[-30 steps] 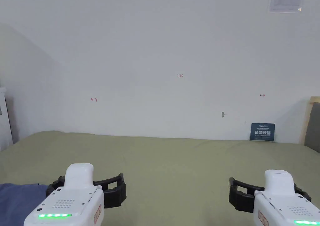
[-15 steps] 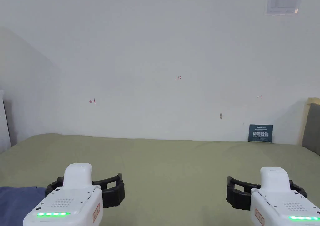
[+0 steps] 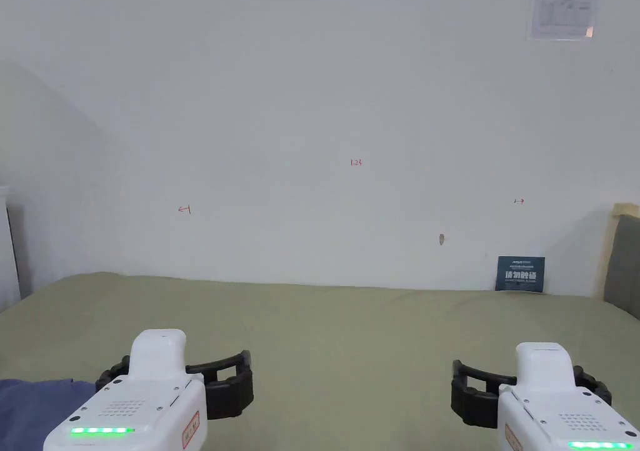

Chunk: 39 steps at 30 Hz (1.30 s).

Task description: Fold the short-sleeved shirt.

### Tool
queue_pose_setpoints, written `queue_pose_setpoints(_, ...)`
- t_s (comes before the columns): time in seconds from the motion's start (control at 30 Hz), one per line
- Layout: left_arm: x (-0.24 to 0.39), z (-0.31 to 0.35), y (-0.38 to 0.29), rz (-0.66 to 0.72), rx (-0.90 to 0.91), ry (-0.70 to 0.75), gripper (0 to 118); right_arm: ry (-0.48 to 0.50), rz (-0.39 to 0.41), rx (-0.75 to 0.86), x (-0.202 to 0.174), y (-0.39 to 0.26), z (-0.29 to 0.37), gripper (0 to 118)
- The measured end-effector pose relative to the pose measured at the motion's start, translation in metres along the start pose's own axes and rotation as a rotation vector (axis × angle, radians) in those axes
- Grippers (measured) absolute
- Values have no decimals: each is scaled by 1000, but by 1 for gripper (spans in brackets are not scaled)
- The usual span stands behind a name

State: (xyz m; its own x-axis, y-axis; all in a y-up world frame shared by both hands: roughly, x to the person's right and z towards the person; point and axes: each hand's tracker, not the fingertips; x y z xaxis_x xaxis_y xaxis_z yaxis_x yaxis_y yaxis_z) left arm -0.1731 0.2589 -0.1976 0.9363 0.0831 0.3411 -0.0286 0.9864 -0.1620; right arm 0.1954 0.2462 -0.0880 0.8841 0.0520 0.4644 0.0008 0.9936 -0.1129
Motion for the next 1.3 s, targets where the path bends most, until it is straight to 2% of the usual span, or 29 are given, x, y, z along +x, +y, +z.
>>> queue_pose_setpoints(0.17, -5, -8, 3, -10, -6, 27, 118, -2, -12, 5, 2, 1, 1, 118)
queue_pose_setpoints(0.3, 34, 26, 29, 16, -4, 43, 118, 3, -24, 37, 3, 5, 5, 118)
queue_pose_setpoints(0.47, -22, -22, -2, 62, -41, 56, 118, 25, -8, 33, 2, 7, 5, 118)
queue_pose_setpoints(0.57, -40, -43, -8, 45, -33, 62, 118, 33, -7, 24, 1, 7, 4, 118)
queue_pose_setpoints(0.8, -13, -18, -2, -49, -30, 75, 118, 41, -1, -8, -1, 3, 2, 118)
queue_pose_setpoints(0.97, -8, -13, 6, -28, -16, 90, 118, 56, 0, -21, -3, -1, -1, 118)
queue_pose_setpoints(1.1, 37, 24, 37, 1, -49, 56, 118, 66, -3, -11, -3, 2, 0, 118)
queue_pose_setpoints(1.13, 18, 5, 24, -2, -48, 54, 118, 75, -12, -9, -1, 3, 0, 118)
queue_pose_setpoints(1.23, 20, 3, 22, -37, -14, 68, 118, 78, -36, -2, 2, 6, -1, 118)
queue_pose_setpoints(1.3, -9, -20, 11, -1, -35, 59, 118, 65, -33, -4, 3, 8, -1, 118)
